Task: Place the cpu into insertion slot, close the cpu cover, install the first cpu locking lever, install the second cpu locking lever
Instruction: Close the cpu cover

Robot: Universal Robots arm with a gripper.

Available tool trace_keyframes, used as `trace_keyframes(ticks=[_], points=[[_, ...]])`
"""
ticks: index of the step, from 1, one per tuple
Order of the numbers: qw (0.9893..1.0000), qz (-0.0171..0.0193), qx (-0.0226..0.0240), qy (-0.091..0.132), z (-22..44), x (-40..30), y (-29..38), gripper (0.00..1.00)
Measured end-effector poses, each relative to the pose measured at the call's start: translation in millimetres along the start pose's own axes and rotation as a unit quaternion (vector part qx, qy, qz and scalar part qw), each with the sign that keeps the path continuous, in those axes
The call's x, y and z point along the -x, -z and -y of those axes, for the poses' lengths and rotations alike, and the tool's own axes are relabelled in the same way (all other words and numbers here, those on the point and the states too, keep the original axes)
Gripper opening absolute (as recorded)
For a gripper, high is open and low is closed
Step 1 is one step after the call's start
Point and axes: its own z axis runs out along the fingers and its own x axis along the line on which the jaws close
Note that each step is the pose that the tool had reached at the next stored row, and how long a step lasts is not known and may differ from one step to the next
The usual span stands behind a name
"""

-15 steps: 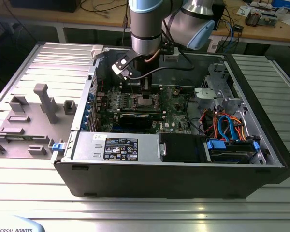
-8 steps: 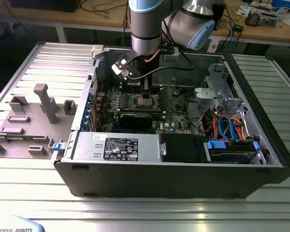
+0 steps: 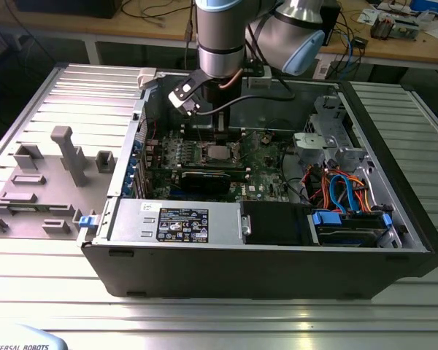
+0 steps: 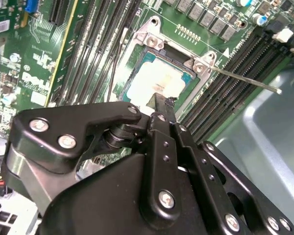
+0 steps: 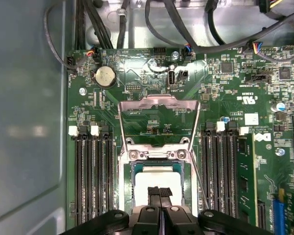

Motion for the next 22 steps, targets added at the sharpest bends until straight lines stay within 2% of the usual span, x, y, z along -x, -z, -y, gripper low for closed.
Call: trace_keyframes(ticks=[2,6,8,10,12,22], points=[[1.0,0.0003,0.0,0.0,-0.7,-0.1,8.5,0.11],[1.0,0.0009,0.0,0.0,-1.4,-0.2,19.0,0.11],[1.0,0.0009,0.0,0.0,-2.0,-0.3,26.8,0.11],[1.0,0.001,0.0,0.0,-2.3,-0.3,31.2,0.11],[1.0,0.001,0.0,0.0,-2.4,-0.3,33.2,0.11],[1.0,0.0009,-0.0002,0.0,-2.5,-0.3,33.4,0.11]])
